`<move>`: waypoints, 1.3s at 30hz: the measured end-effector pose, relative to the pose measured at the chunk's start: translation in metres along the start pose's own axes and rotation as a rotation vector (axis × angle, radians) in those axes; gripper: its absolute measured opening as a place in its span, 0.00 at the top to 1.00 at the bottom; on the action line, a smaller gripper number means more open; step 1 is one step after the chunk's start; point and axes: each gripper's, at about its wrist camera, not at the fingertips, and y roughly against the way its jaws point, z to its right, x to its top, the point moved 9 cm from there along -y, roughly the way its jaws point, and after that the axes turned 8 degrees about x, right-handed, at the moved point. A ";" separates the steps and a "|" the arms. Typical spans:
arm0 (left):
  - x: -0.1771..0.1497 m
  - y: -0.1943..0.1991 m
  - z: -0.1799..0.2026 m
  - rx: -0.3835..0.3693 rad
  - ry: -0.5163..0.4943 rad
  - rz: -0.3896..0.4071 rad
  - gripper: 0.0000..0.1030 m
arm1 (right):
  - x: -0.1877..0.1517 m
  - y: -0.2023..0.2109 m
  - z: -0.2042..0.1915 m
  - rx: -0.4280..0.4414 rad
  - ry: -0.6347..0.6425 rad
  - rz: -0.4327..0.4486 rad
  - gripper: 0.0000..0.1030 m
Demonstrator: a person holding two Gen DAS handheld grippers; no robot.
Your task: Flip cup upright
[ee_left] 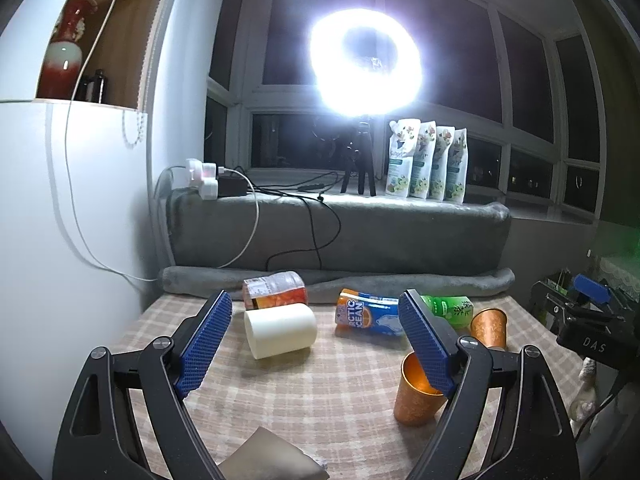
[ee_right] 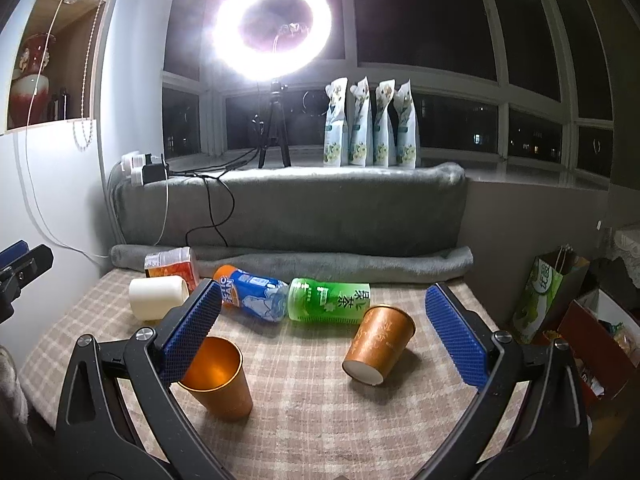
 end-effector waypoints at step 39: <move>-0.003 0.001 0.004 -0.035 0.002 -0.013 0.17 | 0.002 -0.002 -0.002 0.000 0.006 -0.001 0.00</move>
